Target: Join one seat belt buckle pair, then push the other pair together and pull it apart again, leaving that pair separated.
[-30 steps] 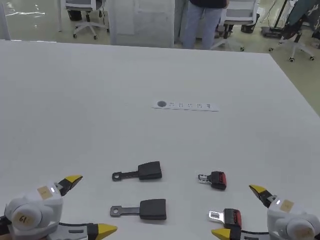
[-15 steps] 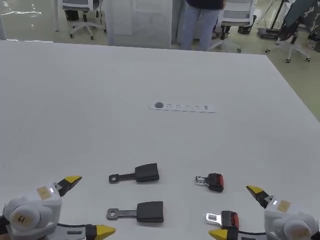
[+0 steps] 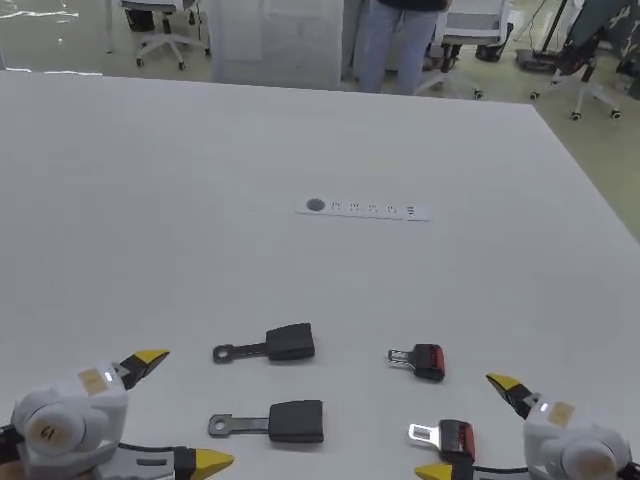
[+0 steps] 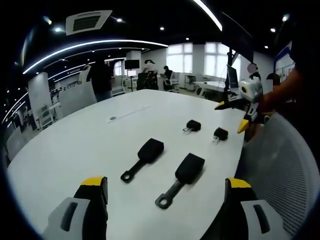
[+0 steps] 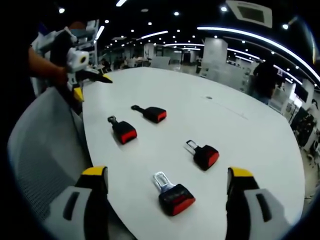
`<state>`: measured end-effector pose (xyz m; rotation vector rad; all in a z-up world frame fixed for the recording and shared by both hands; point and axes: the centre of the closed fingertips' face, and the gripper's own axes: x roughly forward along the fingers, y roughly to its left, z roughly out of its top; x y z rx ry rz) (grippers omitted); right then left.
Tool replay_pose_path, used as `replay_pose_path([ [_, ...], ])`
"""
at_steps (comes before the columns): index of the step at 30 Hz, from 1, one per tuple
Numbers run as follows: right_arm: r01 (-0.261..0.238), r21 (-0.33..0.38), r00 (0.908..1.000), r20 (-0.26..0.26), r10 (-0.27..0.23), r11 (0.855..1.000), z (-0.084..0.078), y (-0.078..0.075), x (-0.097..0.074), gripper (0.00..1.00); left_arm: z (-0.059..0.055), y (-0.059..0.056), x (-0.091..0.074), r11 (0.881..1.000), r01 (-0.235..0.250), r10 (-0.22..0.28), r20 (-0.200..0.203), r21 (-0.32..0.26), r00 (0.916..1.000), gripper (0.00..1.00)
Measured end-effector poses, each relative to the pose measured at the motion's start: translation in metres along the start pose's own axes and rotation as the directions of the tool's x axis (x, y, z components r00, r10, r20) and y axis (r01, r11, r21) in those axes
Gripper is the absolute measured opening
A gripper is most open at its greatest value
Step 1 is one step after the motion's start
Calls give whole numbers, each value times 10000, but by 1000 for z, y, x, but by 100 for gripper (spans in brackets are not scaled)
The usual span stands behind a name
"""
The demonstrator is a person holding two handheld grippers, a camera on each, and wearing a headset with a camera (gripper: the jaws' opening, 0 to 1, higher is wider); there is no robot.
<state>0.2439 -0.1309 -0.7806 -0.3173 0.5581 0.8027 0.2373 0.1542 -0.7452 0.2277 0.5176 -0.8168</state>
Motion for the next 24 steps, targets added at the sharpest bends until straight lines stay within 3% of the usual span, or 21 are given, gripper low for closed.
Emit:
replay_pose_path([
  [13,-649,-105,9962,-584,642,9978,-18,-8,8,96,-1,-9,31,9973,666,-654,-397,304,9971,97],
  [24,-1527,-309,9808,-1277,1476,9878,-37,-13,18,94,-8,-19,60,9875,1417,-1344,-1008,685,9858,93],
])
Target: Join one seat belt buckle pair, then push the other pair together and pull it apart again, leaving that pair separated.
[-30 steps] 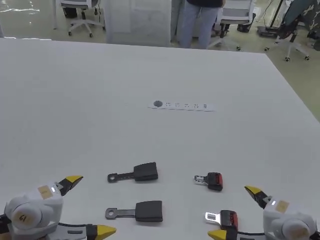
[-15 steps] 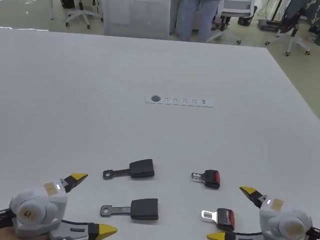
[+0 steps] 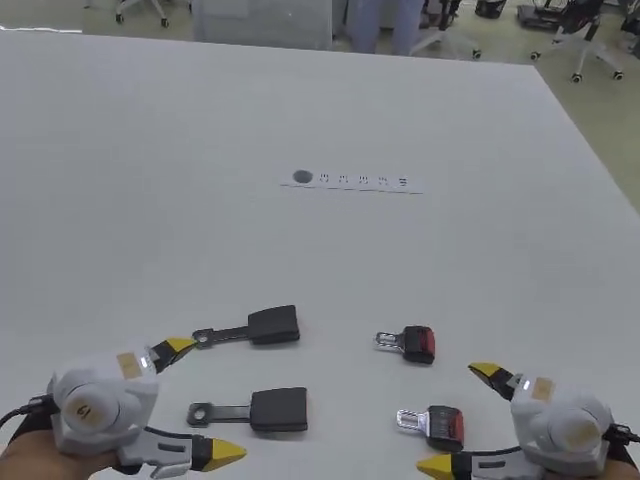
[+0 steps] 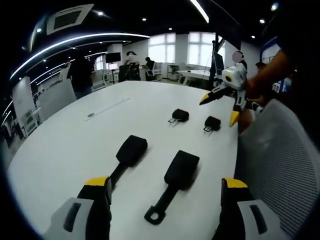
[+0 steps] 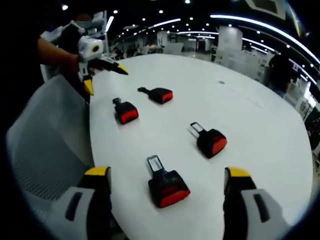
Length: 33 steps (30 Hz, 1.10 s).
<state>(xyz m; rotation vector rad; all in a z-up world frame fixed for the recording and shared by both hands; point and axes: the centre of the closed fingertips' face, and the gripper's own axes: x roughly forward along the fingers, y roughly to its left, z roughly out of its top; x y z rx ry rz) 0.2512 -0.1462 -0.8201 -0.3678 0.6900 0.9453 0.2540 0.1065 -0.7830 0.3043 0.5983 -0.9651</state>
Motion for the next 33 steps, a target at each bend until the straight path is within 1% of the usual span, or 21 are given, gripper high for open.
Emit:
replay_pose_path([
  [2,-174,-76,9997,-174,173,9998,-4,1,1,92,-1,-2,6,9999,102,-102,-44,7,9999,91],
  [4,-324,-101,9992,-238,322,9994,-7,2,2,91,-3,-3,11,9997,224,-224,-127,15,9997,90],
  [8,-500,-97,9981,-378,496,9987,-12,2,4,90,-7,-6,21,9988,465,-458,-378,178,9982,89],
  [9,-614,-80,9967,-532,609,9981,-15,2,4,90,-7,-6,22,9986,481,-472,-416,208,9980,88],
  [10,-688,-60,9960,-570,684,9976,-16,2,4,89,-10,-6,25,9982,514,-494,-603,324,9970,87],
  [11,-783,-32,9953,-569,780,9969,-17,3,5,88,-12,-6,27,9979,543,-516,-707,362,9962,86],
  [15,-1004,-38,9926,-689,999,9949,-21,3,6,85,-15,-10,37,9960,819,-785,-866,368,9931,85],
  [17,-1148,-32,9894,-900,1140,9934,-26,3,8,83,-16,-10,41,9950,931,-895,-920,359,9917,84],
  [18,-1278,-72,9852,-1161,1261,9918,-31,4,9,81,-17,-10,44,9943,1002,-965,-934,354,9909,83],
  [21,-1409,-192,9839,-1138,1378,9898,-31,4,11,78,-18,-9,52,9935,1100,-1067,-1012,275,9891,81],
  [24,-1650,-222,9791,-1241,1610,9860,-32,5,12,76,-19,-9,60,9927,1194,-1171,-1017,165,9879,79],
  [26,-1796,-254,9756,-1329,1747,9834,-33,5,13,74,-22,-10,65,9911,1327,-1307,-1112,108,9852,77],
  [27,-1968,-114,9708,-1418,1933,9804,-35,6,14,71,-23,-12,67,9898,1420,-1393,-1163,150,9834,76],
  [28,-2067,-70,9681,-1462,2035,9784,-36,6,14,67,-24,-13,69,9887,1487,-1455,-1191,183,9822,74],
  [29,-2065,-261,9718,-1223,2019,9781,-31,5,17,66,-25,-14,70,9876,1560,-1526,-1245,182,9804,73],
  [30,-2087,-336,9698,-1357,2024,9774,-32,3,18,64,-29,-15,73,9857,1676,-1636,-1385,170,9767,71],
  [32,-2271,-235,9663,-1299,2222,9736,-30,5,18,63,-34,-17,75,9833,1777,-1690,-1642,397,9719,68],
  [33,-2293,-253,9658,-1306,2242,9730,-30,5,18,62,-33,-18,75,9828,1807,-1724,-1627,378,9715,67],
])
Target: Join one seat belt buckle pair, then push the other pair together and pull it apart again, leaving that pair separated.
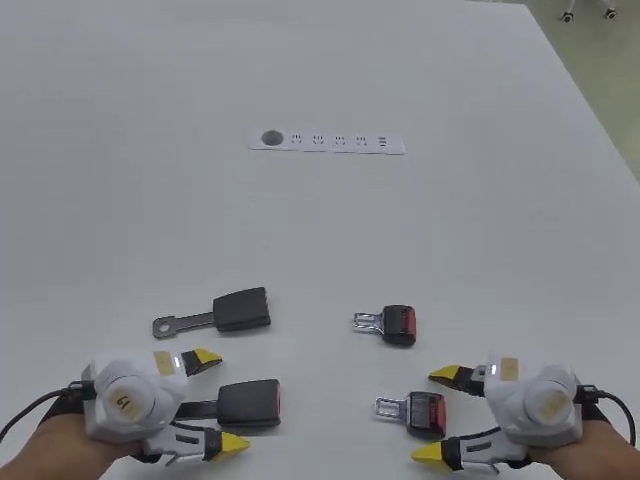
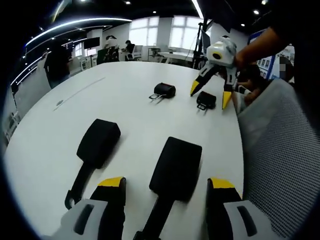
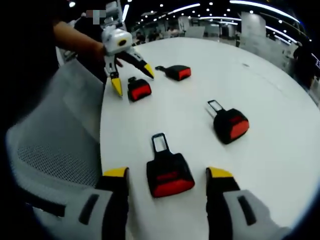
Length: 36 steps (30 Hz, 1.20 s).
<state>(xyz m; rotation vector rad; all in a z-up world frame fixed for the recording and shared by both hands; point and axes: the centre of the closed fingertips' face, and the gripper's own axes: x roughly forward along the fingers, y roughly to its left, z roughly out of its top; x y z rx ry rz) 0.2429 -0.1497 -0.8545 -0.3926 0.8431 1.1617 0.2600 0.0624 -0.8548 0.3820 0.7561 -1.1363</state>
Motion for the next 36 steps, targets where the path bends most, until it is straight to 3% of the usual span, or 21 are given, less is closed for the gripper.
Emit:
replay_pose_path([
  [5,-391,-355,9992,-89,388,9986,-5,4,-3,50,5,-1,3,9996,114,-118,145,271,9998,62],
  [10,-371,-399,9993,40,373,9985,-4,-3,-2,38,2,-2,7,9919,151,-118,-262,1263,9996,57],
  [14,-595,-701,9979,202,610,9958,-2,-2,-1,37,5,-4,7,9900,355,-307,-372,1365,9988,55],
  [19,-790,-903,9966,143,806,9928,-2,-1,-1,37,8,-14,5,9768,965,-895,-450,1914,9950,36],
  [26,-850,-1044,9958,252,880,9909,-1,0,-2,36,9,-10,-1,9726,1089,-993,-562,2056,9935,35],
  [29,-896,-1096,9954,252,929,9899,-1,0,-3,36,7,-10,-2,9630,1295,-1146,-759,2365,9905,35],
  [36,-916,-1175,9943,434,973,9888,3,0,0,35,3,-8,-3,9633,1344,-1205,-731,2325,9900,35],
])
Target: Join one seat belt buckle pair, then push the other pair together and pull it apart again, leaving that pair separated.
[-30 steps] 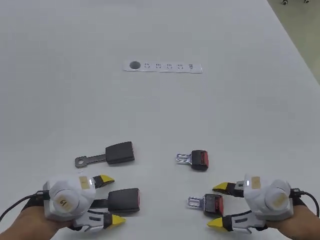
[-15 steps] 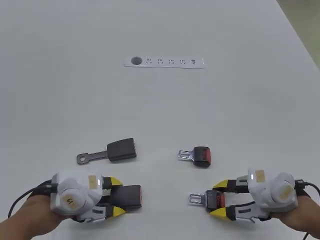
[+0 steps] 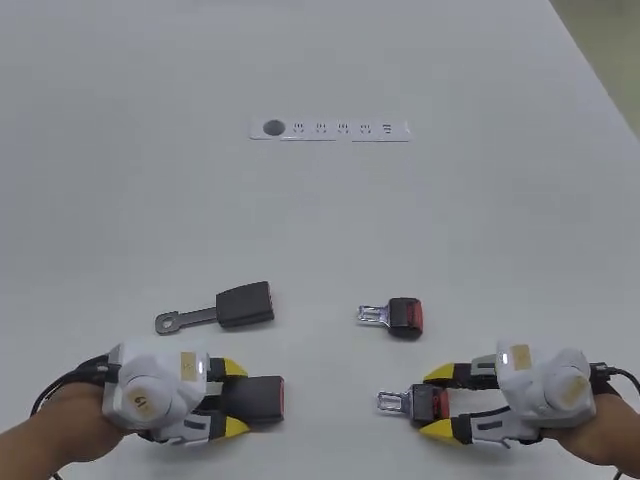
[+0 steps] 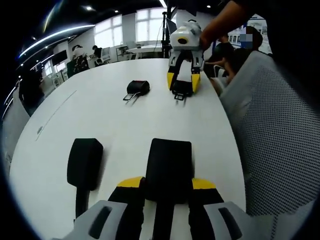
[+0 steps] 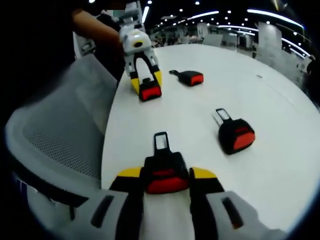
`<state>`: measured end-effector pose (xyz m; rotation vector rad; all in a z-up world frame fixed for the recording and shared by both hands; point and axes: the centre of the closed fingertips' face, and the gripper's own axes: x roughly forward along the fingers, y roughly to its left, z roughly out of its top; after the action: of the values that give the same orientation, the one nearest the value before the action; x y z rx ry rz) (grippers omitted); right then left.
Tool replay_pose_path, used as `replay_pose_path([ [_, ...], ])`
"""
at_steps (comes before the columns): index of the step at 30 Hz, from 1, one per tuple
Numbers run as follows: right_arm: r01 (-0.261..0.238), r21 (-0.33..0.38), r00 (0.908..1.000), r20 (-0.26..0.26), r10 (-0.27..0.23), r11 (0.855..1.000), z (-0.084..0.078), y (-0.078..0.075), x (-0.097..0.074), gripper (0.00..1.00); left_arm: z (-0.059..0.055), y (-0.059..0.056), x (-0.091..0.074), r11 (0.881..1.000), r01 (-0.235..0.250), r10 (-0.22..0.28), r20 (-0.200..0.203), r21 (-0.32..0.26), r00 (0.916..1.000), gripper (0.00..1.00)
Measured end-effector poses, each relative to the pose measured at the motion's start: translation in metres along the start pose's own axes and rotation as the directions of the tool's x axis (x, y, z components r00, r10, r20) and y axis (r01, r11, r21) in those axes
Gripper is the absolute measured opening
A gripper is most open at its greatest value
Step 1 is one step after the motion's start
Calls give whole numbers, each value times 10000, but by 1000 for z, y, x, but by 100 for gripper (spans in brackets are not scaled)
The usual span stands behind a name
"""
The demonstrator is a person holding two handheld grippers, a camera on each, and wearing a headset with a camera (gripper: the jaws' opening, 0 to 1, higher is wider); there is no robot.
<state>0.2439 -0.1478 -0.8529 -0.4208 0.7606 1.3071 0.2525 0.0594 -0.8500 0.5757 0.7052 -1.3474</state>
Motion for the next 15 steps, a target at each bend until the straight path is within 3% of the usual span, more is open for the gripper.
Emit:
replay_pose_path([
  [15,-416,-256,9983,410,426,9988,30,4,28,35,-2,-1,3,9999,144,-144,85,90,9999,35],
])
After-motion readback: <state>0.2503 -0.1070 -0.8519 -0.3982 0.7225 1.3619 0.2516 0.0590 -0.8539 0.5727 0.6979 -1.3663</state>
